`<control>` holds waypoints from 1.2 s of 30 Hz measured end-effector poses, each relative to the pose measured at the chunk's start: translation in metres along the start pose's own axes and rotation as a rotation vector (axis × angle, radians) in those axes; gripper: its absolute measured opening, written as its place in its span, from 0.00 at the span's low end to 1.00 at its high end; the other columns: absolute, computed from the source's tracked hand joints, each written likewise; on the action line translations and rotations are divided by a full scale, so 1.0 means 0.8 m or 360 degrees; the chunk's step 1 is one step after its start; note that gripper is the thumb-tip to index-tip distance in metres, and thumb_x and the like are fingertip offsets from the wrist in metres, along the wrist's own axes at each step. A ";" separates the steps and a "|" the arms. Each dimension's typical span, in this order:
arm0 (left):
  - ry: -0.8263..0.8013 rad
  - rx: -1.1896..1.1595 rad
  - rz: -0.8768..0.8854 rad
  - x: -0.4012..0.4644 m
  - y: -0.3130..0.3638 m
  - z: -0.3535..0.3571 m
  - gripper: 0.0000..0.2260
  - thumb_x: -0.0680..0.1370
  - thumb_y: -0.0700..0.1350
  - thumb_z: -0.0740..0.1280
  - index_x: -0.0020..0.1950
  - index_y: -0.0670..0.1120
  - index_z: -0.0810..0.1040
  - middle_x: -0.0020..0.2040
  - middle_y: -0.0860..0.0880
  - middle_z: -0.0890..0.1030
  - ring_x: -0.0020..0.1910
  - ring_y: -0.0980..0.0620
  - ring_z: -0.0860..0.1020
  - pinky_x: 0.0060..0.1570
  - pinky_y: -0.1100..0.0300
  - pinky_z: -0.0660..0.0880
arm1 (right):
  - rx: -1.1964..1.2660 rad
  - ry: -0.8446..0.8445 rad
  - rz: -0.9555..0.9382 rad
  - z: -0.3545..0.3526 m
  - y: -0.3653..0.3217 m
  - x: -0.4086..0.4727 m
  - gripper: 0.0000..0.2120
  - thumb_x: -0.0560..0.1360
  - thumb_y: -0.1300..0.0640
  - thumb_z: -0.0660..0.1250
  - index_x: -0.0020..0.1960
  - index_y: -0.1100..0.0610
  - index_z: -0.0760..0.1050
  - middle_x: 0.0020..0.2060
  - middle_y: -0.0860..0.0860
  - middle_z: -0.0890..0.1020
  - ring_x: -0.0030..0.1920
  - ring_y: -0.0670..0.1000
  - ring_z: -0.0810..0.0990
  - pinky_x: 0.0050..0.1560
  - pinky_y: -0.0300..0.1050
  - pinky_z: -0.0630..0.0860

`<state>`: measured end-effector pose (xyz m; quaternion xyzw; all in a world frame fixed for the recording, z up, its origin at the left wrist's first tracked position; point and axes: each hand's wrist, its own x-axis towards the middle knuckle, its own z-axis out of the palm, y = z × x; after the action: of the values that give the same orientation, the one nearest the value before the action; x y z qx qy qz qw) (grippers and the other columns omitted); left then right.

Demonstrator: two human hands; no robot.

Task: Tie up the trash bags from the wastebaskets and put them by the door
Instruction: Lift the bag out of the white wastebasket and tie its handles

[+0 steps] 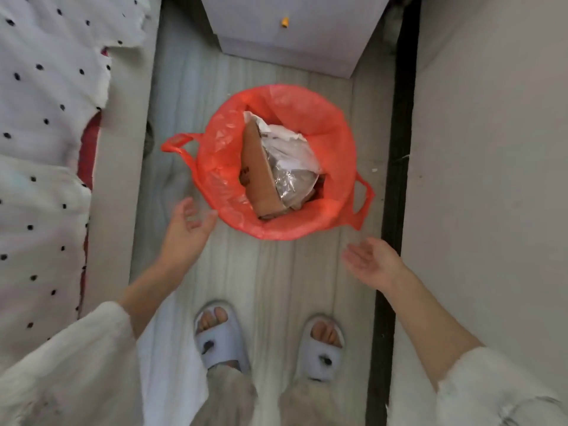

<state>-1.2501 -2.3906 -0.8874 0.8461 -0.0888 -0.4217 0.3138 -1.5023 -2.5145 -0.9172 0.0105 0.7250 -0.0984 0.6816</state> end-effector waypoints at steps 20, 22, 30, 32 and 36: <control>0.0139 -0.0283 0.0252 0.033 0.066 -0.014 0.13 0.74 0.35 0.64 0.36 0.51 0.72 0.36 0.53 0.74 0.36 0.61 0.73 0.44 0.63 0.71 | -0.0243 0.0186 -0.0773 0.028 -0.058 -0.028 0.09 0.76 0.58 0.62 0.37 0.51 0.74 0.35 0.48 0.76 0.37 0.45 0.73 0.43 0.42 0.68; 0.0047 -0.0384 0.0165 0.020 0.084 -0.023 0.12 0.74 0.35 0.63 0.36 0.50 0.73 0.36 0.52 0.76 0.38 0.58 0.73 0.46 0.62 0.70 | -0.0315 0.0217 -0.0861 0.033 -0.067 -0.058 0.11 0.76 0.58 0.62 0.34 0.53 0.73 0.33 0.49 0.75 0.36 0.46 0.73 0.46 0.45 0.69; -0.0410 -0.0770 -0.0297 -0.026 0.154 -0.054 0.05 0.76 0.39 0.61 0.43 0.46 0.75 0.25 0.54 0.80 0.32 0.55 0.80 0.46 0.60 0.74 | -0.0672 -0.0065 -0.0993 0.075 -0.091 -0.155 0.11 0.76 0.56 0.62 0.35 0.54 0.73 0.35 0.51 0.78 0.43 0.52 0.77 0.54 0.52 0.74; -0.0465 -0.0899 -0.0380 -0.035 0.174 -0.061 0.05 0.77 0.39 0.60 0.44 0.46 0.73 0.25 0.53 0.80 0.28 0.57 0.81 0.37 0.61 0.79 | -0.0636 -0.0095 -0.0964 0.086 -0.097 -0.175 0.12 0.79 0.56 0.58 0.37 0.54 0.71 0.36 0.51 0.78 0.40 0.51 0.78 0.50 0.50 0.75; -0.0477 -0.1070 -0.0410 -0.045 0.215 -0.077 0.06 0.77 0.39 0.61 0.42 0.46 0.74 0.22 0.54 0.78 0.24 0.59 0.78 0.29 0.65 0.79 | -0.0455 -0.0106 -0.0963 0.098 -0.116 -0.208 0.11 0.80 0.58 0.55 0.41 0.53 0.71 0.35 0.52 0.77 0.38 0.49 0.78 0.43 0.47 0.76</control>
<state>-1.2057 -2.4832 -0.7319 0.6293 0.1164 -0.5821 0.5016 -1.4270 -2.5978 -0.7450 -0.3041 0.6790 -0.1937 0.6395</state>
